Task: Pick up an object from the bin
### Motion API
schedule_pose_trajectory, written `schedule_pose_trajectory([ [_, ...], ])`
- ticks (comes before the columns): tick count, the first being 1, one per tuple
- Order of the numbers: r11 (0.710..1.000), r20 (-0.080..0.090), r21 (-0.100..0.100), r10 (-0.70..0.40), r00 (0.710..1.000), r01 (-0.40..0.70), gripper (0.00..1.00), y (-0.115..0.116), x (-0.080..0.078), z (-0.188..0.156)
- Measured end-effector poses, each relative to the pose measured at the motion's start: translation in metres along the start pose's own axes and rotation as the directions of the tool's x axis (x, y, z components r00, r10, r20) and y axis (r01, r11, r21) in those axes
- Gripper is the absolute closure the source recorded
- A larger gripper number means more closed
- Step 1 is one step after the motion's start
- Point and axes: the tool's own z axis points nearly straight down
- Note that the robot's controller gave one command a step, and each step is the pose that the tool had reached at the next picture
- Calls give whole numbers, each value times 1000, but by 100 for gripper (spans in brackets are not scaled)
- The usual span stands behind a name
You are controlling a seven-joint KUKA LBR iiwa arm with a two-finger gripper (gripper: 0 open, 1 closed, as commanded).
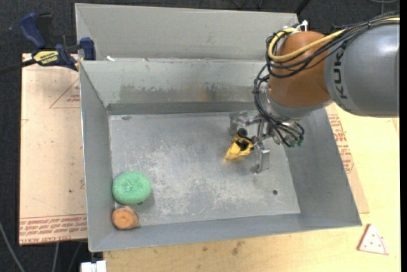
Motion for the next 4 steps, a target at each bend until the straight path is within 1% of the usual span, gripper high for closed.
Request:
schedule_pose_trajectory([
  [1,1000,3,1,16,1000,-16,0,-4,-2,1],
  [2,999,3,0,40,999,-40,0,-10,-13,15],
  [3,994,6,0,-109,994,109,100,-10,-18,28],
  [4,994,6,-1,-109,994,109,100,-10,-18,28],
])
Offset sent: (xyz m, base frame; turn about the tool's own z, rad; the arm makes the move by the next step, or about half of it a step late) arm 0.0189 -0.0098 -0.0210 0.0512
